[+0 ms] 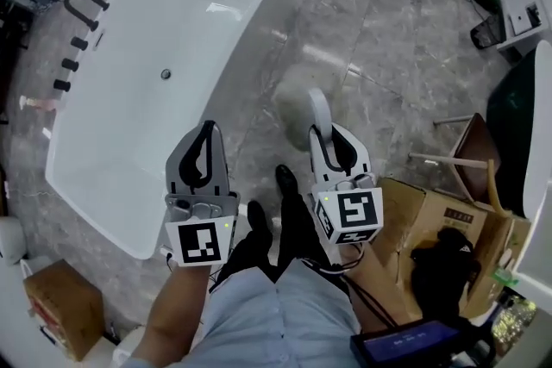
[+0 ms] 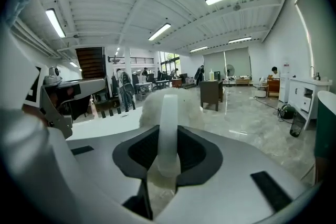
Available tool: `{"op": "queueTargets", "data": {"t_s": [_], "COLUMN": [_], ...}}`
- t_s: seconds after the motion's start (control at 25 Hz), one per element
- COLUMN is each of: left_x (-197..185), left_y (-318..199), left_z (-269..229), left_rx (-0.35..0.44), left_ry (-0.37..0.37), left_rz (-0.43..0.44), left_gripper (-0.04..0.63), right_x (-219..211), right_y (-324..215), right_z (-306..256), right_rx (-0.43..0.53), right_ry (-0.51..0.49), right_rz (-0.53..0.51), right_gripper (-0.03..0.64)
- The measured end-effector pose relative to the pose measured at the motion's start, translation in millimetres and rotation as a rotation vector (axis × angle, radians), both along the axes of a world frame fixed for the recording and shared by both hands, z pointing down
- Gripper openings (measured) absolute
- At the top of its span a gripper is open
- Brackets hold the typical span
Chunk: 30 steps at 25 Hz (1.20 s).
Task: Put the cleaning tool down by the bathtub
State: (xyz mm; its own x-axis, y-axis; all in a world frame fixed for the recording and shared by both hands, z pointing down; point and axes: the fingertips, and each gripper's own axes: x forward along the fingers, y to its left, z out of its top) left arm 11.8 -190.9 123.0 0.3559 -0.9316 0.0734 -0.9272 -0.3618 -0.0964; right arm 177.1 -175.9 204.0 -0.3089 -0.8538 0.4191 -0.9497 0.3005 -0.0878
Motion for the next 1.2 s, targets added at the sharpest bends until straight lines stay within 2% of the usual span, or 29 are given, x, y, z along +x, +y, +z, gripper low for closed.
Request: {"op": "queueTargets", "data": {"t_s": [0.16,0.64,0.96,1.2], "left_x": [-2.4,-10.4,-11.0,-18.7], "left_y": [-22.9,-70.4,-84.6,-79.7], "left_z": [40.7,183.8,273.8,333.5], "left_rx": [-0.057,-0.136,-0.156,-0.179], "left_ry": [0.006,0.012,-0.004,-0.038], "left_rz": [-0.008,-0.063,-0.076,-0.094], "left_gripper": [0.017,0.017,0.017,0.017], "right_x": [-8.1,-30.3,-43.5,-45.9], "right_y": [-23.2,-57.5,-85.5,-93.5], "right_z": [40.6,206.0,293.5,355.6], "right_rx": [-0.053,-0.205,-0.220,-0.244], "right_ry": [0.004,0.014,0.043,0.049], "right_rz": [-0.042,-0.109,-0.188,-0.181], "right_gripper": [0.095,0.095,0.095,0.095]}}
